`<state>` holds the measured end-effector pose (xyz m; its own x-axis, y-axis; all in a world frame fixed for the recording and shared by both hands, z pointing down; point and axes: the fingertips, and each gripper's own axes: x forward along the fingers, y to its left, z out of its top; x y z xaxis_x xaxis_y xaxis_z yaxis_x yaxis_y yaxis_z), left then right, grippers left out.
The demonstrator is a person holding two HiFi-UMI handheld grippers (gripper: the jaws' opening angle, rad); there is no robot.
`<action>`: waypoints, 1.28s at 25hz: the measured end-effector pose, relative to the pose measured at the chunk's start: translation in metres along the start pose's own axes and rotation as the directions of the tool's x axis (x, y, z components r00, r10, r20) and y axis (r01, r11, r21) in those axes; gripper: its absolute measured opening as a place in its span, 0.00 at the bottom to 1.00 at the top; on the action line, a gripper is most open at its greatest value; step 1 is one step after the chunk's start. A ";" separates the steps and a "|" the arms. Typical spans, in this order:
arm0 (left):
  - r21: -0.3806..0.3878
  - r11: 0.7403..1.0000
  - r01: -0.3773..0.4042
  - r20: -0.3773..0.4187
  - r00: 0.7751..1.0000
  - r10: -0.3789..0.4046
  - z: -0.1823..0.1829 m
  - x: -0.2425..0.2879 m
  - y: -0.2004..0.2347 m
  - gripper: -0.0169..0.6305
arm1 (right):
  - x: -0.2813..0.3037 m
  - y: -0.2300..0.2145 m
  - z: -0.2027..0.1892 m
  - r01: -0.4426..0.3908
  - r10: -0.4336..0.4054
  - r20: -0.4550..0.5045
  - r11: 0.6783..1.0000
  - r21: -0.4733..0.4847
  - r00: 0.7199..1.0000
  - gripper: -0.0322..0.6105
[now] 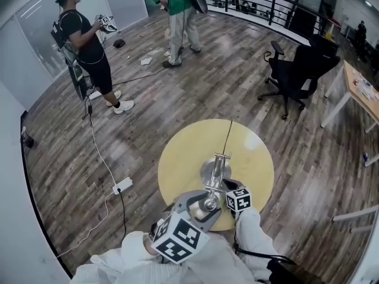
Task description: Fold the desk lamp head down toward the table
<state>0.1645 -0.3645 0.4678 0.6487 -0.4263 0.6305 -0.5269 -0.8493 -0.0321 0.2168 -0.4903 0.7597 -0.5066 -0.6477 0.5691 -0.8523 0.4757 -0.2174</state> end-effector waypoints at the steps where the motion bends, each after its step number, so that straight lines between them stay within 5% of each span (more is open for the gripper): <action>1: 0.026 1.000 -0.017 -0.014 1.000 0.017 -0.011 0.004 -0.004 0.36 | 0.000 0.000 0.000 0.004 -0.004 0.003 1.000 0.000 1.000 0.07; 14: 0.049 0.995 -0.083 0.115 0.990 0.077 -0.078 0.047 -0.010 0.37 | 0.000 -0.003 0.003 0.031 -0.032 0.020 0.999 0.010 0.999 0.07; 19: -0.198 0.980 -0.016 0.074 0.997 0.031 -0.117 0.084 0.009 0.28 | 0.000 -0.002 0.002 0.036 -0.036 0.020 0.999 0.004 0.999 0.07; 23: -0.182 0.982 -0.051 0.003 0.999 0.052 -0.139 0.113 0.020 0.25 | 0.001 -0.002 0.001 0.037 -0.037 0.017 0.999 0.005 0.999 0.07; 32: -0.199 0.978 -0.062 -0.010 0.998 0.061 -0.145 0.143 0.039 0.25 | 0.003 -0.004 0.003 0.038 -0.038 0.023 0.999 0.015 0.999 0.07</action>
<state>0.1576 -0.4134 0.6689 0.6093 -0.4744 0.6353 -0.6649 -0.7423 0.0834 0.2183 -0.4962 0.7596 -0.4765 -0.6791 0.5583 -0.8728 0.4417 -0.2077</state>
